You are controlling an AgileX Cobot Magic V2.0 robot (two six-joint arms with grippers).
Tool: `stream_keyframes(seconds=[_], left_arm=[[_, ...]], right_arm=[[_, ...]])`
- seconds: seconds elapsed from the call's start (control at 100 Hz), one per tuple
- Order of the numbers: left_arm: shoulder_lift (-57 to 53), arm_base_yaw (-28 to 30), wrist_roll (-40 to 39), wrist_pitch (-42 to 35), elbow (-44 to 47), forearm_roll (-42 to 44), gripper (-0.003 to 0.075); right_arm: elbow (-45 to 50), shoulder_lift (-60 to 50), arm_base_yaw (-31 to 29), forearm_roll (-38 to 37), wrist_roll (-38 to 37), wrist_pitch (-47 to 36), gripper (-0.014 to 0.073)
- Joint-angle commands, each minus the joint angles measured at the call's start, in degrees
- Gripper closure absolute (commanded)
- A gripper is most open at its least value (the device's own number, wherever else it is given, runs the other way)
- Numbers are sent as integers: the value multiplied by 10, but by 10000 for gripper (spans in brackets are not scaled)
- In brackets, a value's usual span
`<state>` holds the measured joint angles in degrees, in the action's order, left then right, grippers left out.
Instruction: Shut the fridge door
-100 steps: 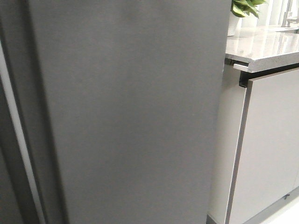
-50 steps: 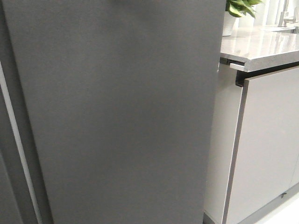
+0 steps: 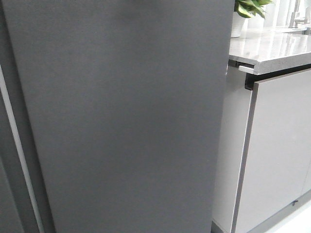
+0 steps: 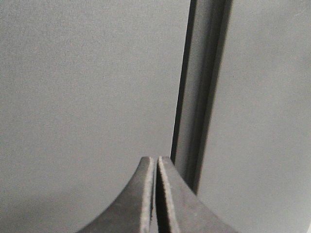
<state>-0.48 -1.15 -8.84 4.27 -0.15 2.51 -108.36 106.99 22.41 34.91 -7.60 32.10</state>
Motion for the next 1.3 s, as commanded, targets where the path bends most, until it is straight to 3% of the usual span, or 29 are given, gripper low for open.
stream_keyframes(seconds=[0.0,0.22,0.37,0.59,0.79,1.12,1.29], left_arm=[[-12,-1,-1,-48,23,-4,740],[-12,-1,-1,-48,23,-4,740],[-12,-1,-1,-48,23,-4,740],[-12,-1,-1,-48,23,-4,740],[-12,-1,-1,-48,23,-4,740],[-12,-1,-1,-48,23,-4,740],[-12,-1,-1,-48,23,-4,740]], right_arm=[[-15,-75,-4,-52,4,-41,665],[73,-190,-14,-155,3,-64,665],[193,-291,-48,-187,3,-89,665],[354,-431,-79,-300,3,-104,665],[514,-578,-96,-321,3,-196,665],[784,-837,-161,-322,3,-258,665],[906,-946,-161,-380,3,-289,665]])
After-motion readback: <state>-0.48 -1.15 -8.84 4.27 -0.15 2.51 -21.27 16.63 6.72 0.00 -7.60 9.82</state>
